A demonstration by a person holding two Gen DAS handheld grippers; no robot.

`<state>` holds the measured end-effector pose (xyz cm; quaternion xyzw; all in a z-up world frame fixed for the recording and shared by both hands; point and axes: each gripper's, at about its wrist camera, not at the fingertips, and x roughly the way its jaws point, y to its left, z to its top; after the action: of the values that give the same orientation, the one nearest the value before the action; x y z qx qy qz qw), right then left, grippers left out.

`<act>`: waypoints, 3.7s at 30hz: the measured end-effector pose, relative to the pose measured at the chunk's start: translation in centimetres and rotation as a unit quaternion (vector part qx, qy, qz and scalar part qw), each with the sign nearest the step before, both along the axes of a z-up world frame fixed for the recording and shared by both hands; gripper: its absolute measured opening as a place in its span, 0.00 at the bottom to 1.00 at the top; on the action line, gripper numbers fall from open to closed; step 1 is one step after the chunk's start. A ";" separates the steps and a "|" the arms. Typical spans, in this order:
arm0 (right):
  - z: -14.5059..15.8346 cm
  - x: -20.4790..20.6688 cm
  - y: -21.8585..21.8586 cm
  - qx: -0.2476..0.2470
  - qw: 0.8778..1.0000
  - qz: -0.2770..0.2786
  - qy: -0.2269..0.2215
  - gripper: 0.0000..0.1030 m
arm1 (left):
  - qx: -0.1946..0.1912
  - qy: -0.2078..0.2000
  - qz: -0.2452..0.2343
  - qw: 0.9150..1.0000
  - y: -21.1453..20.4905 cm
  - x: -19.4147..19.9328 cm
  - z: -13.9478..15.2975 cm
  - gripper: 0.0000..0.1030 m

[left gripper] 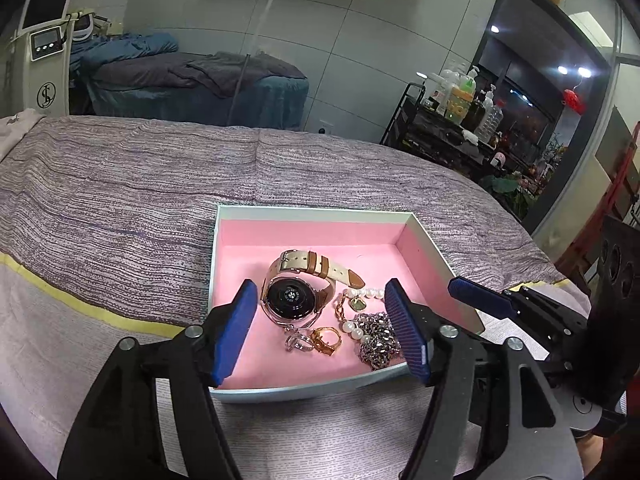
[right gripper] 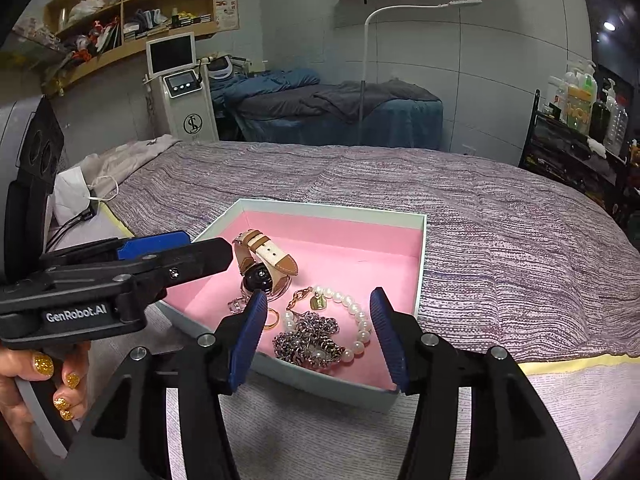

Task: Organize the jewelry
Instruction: 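Carry the silver rings into the pink box and open both tools there, then move both tools back to the gold charms on the cloth, then grasp a gold charm with the left tool while the right tool grasps a gold brooch, then lower the charm and brooch into the pink box and open both tools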

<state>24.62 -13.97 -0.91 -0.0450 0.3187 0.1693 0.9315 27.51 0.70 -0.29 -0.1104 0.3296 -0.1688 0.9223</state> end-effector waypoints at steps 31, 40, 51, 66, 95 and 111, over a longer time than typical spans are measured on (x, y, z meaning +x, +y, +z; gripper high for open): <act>-4.3 -10.8 1.0 -0.014 0.996 0.062 0.059 0.59 | 0.069 -0.009 0.029 0.997 2.8 -12.2 -4.4 0.94; -5.1 -10.3 1.9 -0.027 0.996 0.061 0.058 0.24 | 0.078 -0.001 0.023 0.997 2.3 -13.2 -5.3 0.94; -4.5 -10.8 -0.1 -0.003 0.997 0.055 0.060 0.16 | 0.087 -0.019 -0.027 0.996 -0.4 -13.7 -4.7 0.90; -4.0 -10.4 -4.7 0.009 0.998 -0.006 0.063 0.16 | 0.116 0.009 -0.116 0.986 -7.4 -10.9 -5.9 0.42; -3.2 -11.2 -3.1 0.019 0.998 0.038 0.048 0.15 | 0.071 -0.003 -0.077 0.995 -4.2 -12.5 -3.5 0.15; 0.8 -9.8 -0.6 0.024 0.997 0.073 -0.010 0.15 | 0.041 -0.062 -0.051 0.996 -1.4 -10.8 1.6 0.15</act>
<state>14.80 -14.59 -0.10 -0.0473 0.3005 0.2445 0.9207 16.72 -0.71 1.32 -0.0451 0.2840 -0.2084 0.9348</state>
